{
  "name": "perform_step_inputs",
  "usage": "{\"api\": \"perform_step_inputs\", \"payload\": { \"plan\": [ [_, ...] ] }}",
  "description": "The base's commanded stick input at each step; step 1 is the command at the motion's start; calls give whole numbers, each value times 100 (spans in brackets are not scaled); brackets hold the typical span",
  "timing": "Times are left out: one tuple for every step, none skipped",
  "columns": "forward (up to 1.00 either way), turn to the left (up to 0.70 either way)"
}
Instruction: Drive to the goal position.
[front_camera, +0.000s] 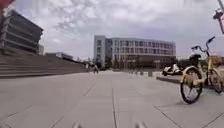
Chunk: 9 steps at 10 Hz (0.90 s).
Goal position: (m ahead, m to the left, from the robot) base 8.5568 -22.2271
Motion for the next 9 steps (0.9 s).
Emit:
{"api": "perform_step_inputs", "payload": {
  "plan": [
    [70, 0],
    [70, 0],
    [70, 0],
    [70, 0],
    [70, 0],
    [70, 0],
    [11, 0],
    [0, 0],
    [0, 0]
  ]
}}
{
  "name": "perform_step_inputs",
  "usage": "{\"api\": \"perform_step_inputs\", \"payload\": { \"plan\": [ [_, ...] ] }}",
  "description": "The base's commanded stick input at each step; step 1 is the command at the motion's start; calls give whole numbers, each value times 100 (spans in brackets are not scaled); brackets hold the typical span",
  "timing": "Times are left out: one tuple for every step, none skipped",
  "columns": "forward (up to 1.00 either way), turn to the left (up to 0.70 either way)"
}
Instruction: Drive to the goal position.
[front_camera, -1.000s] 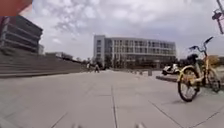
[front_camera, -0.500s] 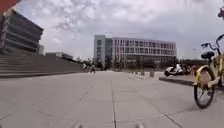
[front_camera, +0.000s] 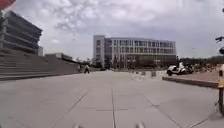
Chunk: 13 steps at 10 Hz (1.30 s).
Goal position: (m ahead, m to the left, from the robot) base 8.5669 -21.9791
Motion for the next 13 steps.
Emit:
{"api": "perform_step_inputs", "payload": {
  "plan": [
    [0, 0],
    [0, 0],
    [0, 0],
    [0, 0],
    [0, 0],
    [0, 0],
    [0, 0],
    [18, 0],
    [48, 0],
    [69, 0],
    [70, 0],
    [70, 0],
    [70, 0]
  ]
}}
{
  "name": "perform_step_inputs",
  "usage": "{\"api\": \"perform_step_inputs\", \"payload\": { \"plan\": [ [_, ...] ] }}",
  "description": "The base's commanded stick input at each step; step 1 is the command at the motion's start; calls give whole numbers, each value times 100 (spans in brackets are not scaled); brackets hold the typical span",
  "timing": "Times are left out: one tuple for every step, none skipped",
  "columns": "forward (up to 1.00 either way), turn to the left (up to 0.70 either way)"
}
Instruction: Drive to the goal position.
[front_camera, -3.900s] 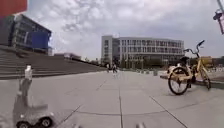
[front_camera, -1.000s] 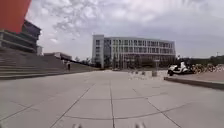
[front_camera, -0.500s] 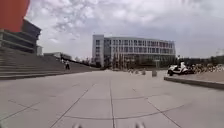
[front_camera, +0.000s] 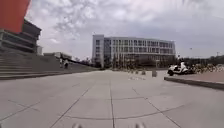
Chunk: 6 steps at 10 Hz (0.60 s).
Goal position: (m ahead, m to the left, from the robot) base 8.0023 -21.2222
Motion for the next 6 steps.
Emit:
{"api": "perform_step_inputs", "payload": {
  "plan": [
    [70, 0],
    [70, 0],
    [70, 0],
    [70, 0],
    [70, 0],
    [70, 0]
  ]
}}
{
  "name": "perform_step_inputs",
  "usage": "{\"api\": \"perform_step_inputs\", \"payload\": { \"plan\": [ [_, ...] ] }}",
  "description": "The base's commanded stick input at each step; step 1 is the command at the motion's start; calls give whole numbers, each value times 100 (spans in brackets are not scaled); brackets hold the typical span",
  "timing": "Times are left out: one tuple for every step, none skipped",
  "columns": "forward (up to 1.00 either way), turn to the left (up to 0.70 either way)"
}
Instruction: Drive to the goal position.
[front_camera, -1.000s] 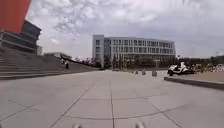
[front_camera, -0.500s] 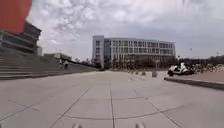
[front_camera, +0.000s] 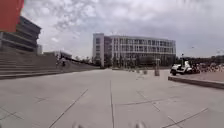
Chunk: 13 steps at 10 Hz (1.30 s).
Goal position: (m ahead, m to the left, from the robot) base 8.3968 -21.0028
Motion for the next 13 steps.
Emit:
{"api": "perform_step_inputs", "payload": {
  "plan": [
    [70, 0],
    [70, -3],
    [70, -13],
    [70, -14],
    [70, -14],
    [70, -14],
    [70, -14],
    [70, -14],
    [70, -14],
    [70, -14],
    [70, -14],
    [70, -14],
    [70, -14]
  ]
}}
